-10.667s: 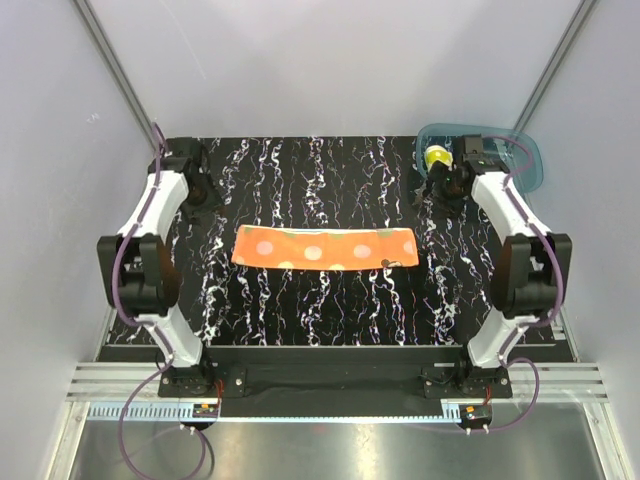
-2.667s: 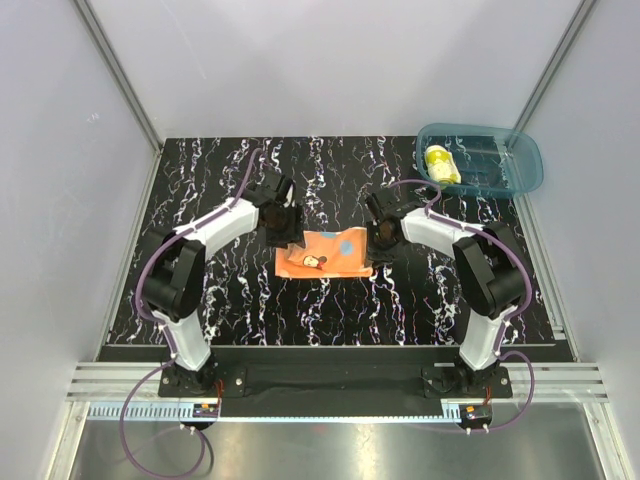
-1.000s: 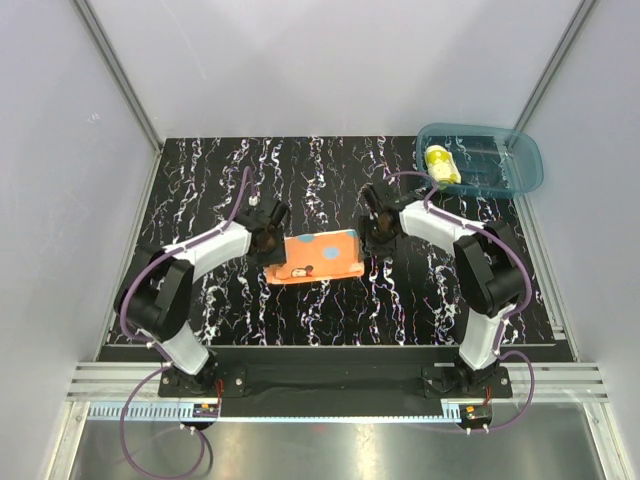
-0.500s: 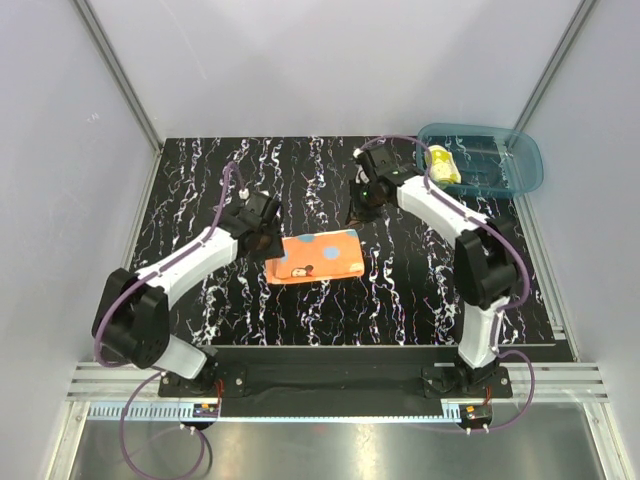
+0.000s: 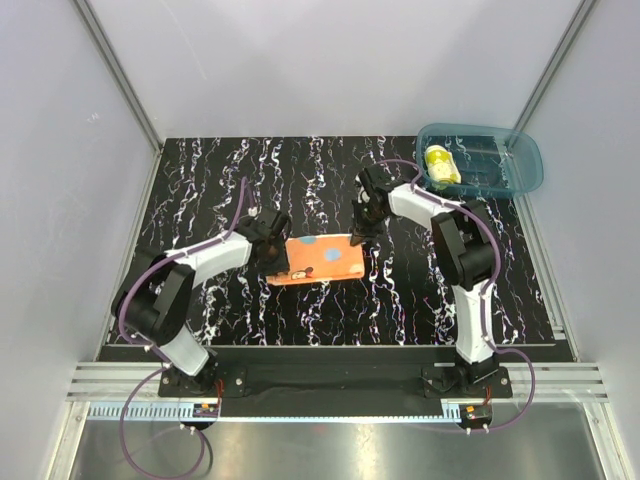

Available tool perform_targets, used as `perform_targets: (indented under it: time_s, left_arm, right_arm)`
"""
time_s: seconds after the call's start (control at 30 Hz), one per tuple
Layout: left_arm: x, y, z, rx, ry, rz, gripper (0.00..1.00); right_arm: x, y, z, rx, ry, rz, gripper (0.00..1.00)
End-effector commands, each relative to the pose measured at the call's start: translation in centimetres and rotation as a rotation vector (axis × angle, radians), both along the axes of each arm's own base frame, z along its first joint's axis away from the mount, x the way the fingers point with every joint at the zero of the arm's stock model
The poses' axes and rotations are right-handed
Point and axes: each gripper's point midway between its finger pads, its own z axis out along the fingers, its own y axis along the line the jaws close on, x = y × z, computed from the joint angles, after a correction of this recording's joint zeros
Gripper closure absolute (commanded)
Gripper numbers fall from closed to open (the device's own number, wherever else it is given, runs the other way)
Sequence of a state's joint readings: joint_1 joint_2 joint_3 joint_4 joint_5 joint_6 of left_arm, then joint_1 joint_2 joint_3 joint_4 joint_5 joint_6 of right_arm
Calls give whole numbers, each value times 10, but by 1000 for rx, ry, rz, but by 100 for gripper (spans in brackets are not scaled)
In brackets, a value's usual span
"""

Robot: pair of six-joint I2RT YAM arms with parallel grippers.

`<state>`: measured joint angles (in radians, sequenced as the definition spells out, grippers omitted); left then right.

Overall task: Roll the towels
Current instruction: Fold the towel

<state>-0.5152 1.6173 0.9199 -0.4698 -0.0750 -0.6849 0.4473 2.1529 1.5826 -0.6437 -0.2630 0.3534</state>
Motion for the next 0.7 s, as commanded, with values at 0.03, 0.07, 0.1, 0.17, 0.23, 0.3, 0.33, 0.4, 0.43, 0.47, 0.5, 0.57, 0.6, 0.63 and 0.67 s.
perform_targets:
  time_s: [0.03, 0.07, 0.1, 0.17, 0.23, 0.3, 0.33, 0.4, 0.43, 0.47, 0.5, 0.57, 0.6, 0.63, 0.67]
  left_arm:
    - [5, 4, -10, 36, -11, -12, 64]
    - [5, 5, -12, 49, -3, -19, 65]
    - [10, 5, -9, 57, -14, -25, 65]
    - [15, 8, -11, 89, -19, -54, 65]
    - [26, 10, -5, 116, -38, -72, 66]
    - [33, 10, -7, 131, -33, -95, 66]
    - [44, 8, 0, 138, -56, -105, 66]
    - [50, 11, -2, 169, -38, -115, 67]
    - [63, 11, 6, 185, -66, -121, 67]
    - [65, 12, 3, 206, -54, -125, 67]
    - [67, 14, 4, 224, -45, -128, 67]
    - [81, 16, 11, 252, -64, -131, 68]
    - [83, 17, 12, 263, -62, -134, 68]
    - [87, 20, 14, 284, -65, -138, 68]
    - [98, 18, 20, 290, -82, -134, 68]
  right_arm:
    - [-25, -14, -16, -18, 36, -32, 100]
    - [-29, -15, -14, -10, 37, -39, 100]
    - [-39, -18, -22, -12, 56, -47, 100]
    - [-47, -19, -19, 8, 67, -72, 100]
    - [-61, -22, -24, 13, 98, -97, 100]
    - [-73, -24, -23, 22, 114, -114, 100]
    - [-78, -23, -22, 40, 131, -127, 100]
    - [-90, -20, -21, 61, 141, -123, 99]
    - [-97, -15, -19, 68, 150, -118, 98]
    - [-99, -13, -14, 73, 143, -116, 96]
    - [-105, -13, -14, 66, 150, -117, 94]
    - [-110, -7, -9, 67, 147, -116, 88]
    - [-113, -5, -3, 72, 140, -113, 80]
    - [-114, -2, 1, 79, 139, -115, 76]
    - [-117, 3, 9, 90, 125, -103, 71]
